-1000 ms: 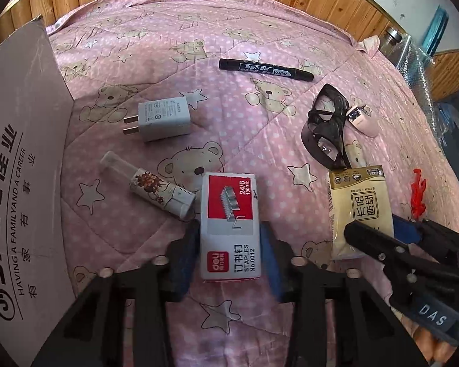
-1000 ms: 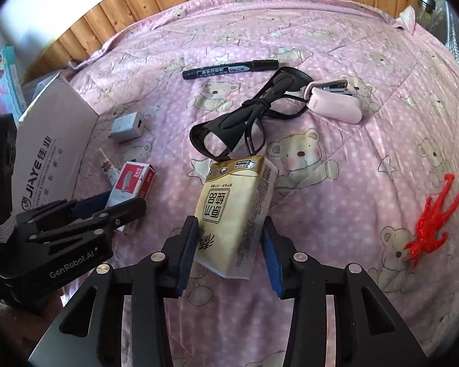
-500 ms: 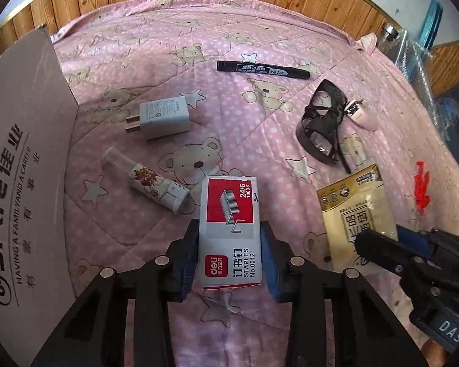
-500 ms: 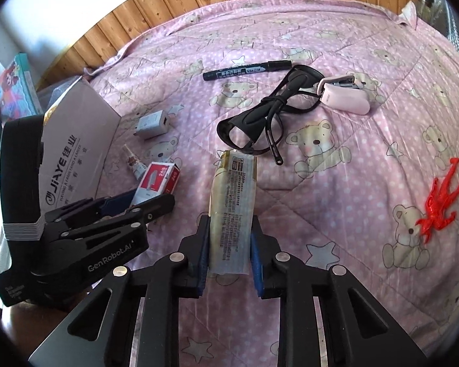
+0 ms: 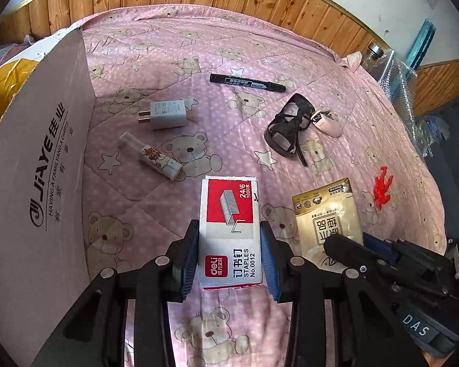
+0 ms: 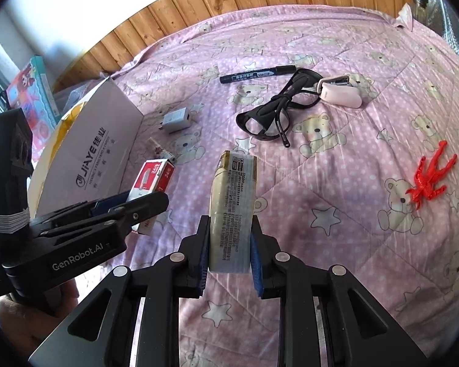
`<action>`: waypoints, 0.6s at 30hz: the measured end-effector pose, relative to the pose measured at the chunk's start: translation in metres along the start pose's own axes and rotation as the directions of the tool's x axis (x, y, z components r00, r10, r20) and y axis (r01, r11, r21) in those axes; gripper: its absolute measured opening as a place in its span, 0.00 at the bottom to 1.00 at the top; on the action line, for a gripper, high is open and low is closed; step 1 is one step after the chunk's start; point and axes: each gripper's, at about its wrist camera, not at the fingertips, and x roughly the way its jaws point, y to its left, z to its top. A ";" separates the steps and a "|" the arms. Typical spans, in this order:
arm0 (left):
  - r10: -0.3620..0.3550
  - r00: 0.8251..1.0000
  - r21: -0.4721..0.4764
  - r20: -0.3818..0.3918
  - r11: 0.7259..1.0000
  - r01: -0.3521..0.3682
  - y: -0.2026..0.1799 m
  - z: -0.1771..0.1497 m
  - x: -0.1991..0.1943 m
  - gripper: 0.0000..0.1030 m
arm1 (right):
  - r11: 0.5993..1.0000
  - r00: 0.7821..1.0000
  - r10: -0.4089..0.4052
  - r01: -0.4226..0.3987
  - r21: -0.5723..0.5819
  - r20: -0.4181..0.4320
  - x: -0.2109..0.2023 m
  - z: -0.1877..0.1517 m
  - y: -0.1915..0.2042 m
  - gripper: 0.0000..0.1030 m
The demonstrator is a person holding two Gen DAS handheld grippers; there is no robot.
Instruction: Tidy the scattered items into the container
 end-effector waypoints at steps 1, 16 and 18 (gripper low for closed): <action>-0.001 1.000 0.004 0.005 1.000 0.001 -0.003 -0.002 -0.004 0.37 | 1.000 1.000 0.000 0.000 0.000 0.003 -0.003 -0.003 0.001 0.23; -0.031 0.997 0.032 0.067 0.999 0.029 -0.033 -0.027 -0.056 0.38 | 0.999 0.997 0.042 -0.040 -0.018 0.064 -0.039 -0.030 0.018 0.23; -0.028 0.997 0.036 0.070 0.999 0.025 -0.034 -0.031 -0.063 0.38 | 0.999 0.996 0.046 -0.045 -0.020 0.072 -0.042 -0.032 0.021 0.23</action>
